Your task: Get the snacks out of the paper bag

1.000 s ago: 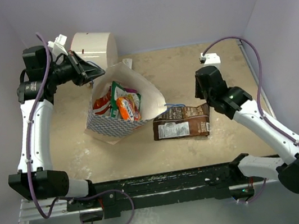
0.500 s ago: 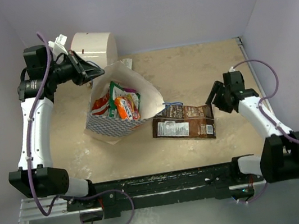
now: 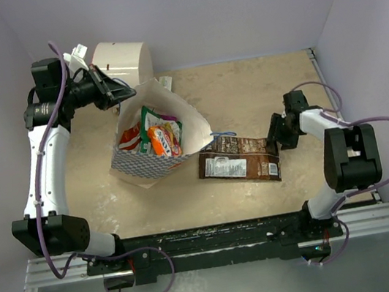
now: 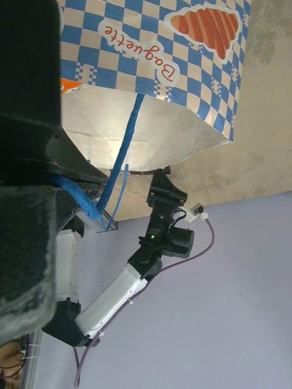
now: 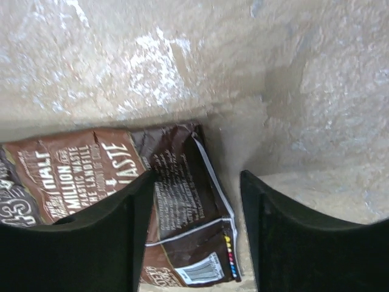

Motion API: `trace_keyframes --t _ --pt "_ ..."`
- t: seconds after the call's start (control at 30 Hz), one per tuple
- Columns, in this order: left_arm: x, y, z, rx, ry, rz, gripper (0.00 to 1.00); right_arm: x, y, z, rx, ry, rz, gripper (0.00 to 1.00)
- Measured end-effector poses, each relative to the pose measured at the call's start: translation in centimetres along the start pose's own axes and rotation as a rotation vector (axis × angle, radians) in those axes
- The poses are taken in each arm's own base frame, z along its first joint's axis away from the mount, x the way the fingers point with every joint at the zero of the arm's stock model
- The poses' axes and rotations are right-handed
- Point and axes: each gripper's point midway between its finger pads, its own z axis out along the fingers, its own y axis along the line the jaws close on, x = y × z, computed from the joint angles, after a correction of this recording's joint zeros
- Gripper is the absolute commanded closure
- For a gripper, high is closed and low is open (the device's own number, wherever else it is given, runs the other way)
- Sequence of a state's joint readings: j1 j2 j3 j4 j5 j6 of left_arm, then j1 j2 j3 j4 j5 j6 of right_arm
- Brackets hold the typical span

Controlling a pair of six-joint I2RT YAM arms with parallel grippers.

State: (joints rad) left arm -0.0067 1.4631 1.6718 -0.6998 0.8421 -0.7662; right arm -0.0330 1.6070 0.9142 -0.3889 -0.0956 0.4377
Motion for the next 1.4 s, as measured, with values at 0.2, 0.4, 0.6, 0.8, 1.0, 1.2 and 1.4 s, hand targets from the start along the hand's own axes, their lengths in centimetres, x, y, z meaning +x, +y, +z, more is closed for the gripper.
trace_keyframes --t 0.2,0.4,0.6,0.8,1.0,1.2,1.4 --pt "0.0 0.0 0.0 0.001 -0.002 0.002 1.00 -1.5 0.3 0.6 0.002 -0.032 0.004 0.96" --pt "-0.1 0.0 0.0 0.002 -0.003 0.003 1.00 -7.0 -0.4 0.4 0.121 -0.142 -0.034 1.00" --pt "-0.2 -0.3 0.1 0.016 -0.006 0.017 1.00 -12.7 -2.3 0.6 0.272 -0.257 -0.088 1.00" --pt "-0.2 -0.5 0.1 0.027 -0.003 0.030 1.00 -15.3 -5.9 1.7 0.367 -0.257 -0.068 0.58" --pt "0.9 -1.0 0.6 0.046 0.017 0.055 1.00 -17.9 -6.0 -0.9 0.386 -0.274 -0.031 0.31" --pt "2.8 -2.2 0.8 0.073 0.032 0.077 1.00 -20.5 0.3 -6.8 0.177 -0.340 -0.060 0.31" --pt "4.0 -3.8 0.0 0.112 -0.025 0.058 1.00 -16.8 12.3 -14.6 -0.120 -0.401 -0.237 0.31"
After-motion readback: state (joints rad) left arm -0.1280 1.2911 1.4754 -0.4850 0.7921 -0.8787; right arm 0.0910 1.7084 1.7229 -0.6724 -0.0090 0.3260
